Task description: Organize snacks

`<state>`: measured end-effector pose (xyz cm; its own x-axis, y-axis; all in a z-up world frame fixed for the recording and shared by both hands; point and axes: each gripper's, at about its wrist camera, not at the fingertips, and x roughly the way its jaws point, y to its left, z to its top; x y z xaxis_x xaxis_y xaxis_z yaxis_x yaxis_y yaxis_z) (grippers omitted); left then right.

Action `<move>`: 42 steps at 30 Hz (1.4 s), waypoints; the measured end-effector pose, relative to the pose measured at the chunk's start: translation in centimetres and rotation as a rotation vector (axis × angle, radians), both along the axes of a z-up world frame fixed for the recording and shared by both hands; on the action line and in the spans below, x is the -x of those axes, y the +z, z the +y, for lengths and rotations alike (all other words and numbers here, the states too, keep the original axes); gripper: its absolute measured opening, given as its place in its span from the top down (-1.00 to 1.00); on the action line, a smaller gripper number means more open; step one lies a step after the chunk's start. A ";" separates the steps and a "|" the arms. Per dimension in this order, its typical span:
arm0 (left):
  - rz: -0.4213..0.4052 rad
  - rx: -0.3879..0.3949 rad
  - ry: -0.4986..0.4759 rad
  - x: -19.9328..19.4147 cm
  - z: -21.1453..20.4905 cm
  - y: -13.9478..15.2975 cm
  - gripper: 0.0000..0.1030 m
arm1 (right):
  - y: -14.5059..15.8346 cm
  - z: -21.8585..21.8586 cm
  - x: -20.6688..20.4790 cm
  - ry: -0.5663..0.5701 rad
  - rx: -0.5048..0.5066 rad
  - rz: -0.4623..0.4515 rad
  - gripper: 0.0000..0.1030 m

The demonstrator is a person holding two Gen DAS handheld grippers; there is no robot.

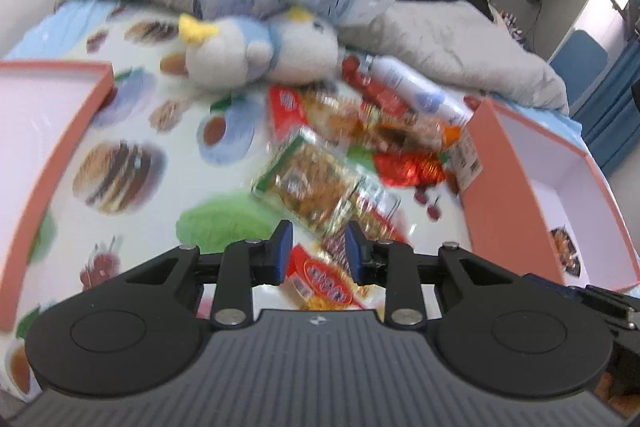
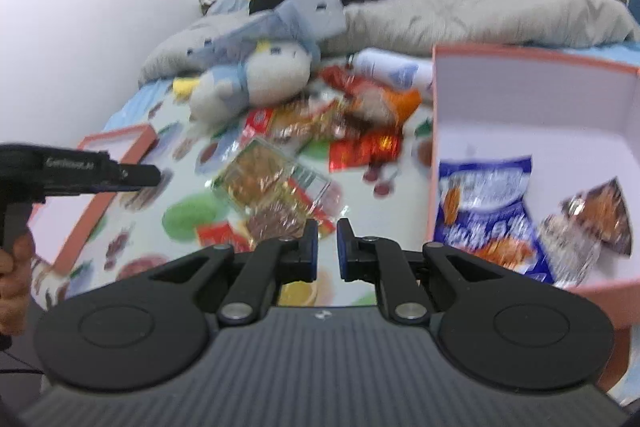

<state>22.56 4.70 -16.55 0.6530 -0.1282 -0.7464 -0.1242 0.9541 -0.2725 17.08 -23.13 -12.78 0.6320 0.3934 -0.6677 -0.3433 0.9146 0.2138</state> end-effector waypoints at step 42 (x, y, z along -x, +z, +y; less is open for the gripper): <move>0.136 0.095 -0.321 -16.4 3.4 -10.8 0.17 | -9.6 5.8 -9.2 -0.067 -0.267 0.282 -0.06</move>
